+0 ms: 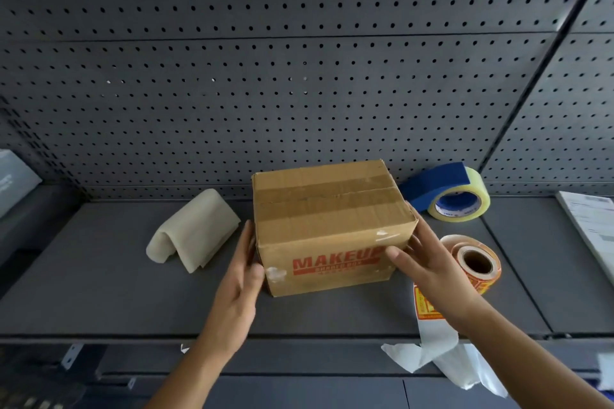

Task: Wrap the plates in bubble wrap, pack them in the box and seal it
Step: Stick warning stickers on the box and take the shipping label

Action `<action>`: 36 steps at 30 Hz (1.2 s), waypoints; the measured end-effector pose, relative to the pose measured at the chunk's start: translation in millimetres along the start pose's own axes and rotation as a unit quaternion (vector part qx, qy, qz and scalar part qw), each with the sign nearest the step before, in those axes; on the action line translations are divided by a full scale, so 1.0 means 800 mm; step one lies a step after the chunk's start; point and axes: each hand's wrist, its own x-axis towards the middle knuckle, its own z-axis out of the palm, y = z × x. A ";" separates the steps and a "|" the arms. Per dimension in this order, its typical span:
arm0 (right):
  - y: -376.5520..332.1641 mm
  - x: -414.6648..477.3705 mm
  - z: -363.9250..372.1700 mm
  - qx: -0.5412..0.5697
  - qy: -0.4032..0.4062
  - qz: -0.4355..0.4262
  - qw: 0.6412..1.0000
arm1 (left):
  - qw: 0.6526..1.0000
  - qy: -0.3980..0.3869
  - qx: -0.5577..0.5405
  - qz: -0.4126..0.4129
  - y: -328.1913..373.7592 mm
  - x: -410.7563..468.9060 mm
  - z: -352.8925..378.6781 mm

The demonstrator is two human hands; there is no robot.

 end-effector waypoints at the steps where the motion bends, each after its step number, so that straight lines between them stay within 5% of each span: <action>1: 0.000 0.004 0.002 -0.015 -0.009 -0.001 1.000 | 1.000 -0.017 0.026 -0.004 -0.002 -0.002 0.003; 12: -0.021 0.014 0.027 -0.080 0.058 -0.008 0.995 | 0.990 0.084 0.115 0.006 0.017 0.001 0.001; 18: -0.067 0.008 0.027 -0.276 0.094 0.039 0.956 | 0.982 0.126 0.140 0.005 0.062 -0.002 -0.015; 26: -0.083 0.032 0.026 -0.360 0.037 0.095 0.927 | 0.967 0.079 0.230 -0.071 0.092 0.018 -0.045; 36: -0.065 0.075 0.033 -0.298 0.013 0.115 0.948 | 0.938 0.060 0.312 -0.140 0.088 0.043 -0.050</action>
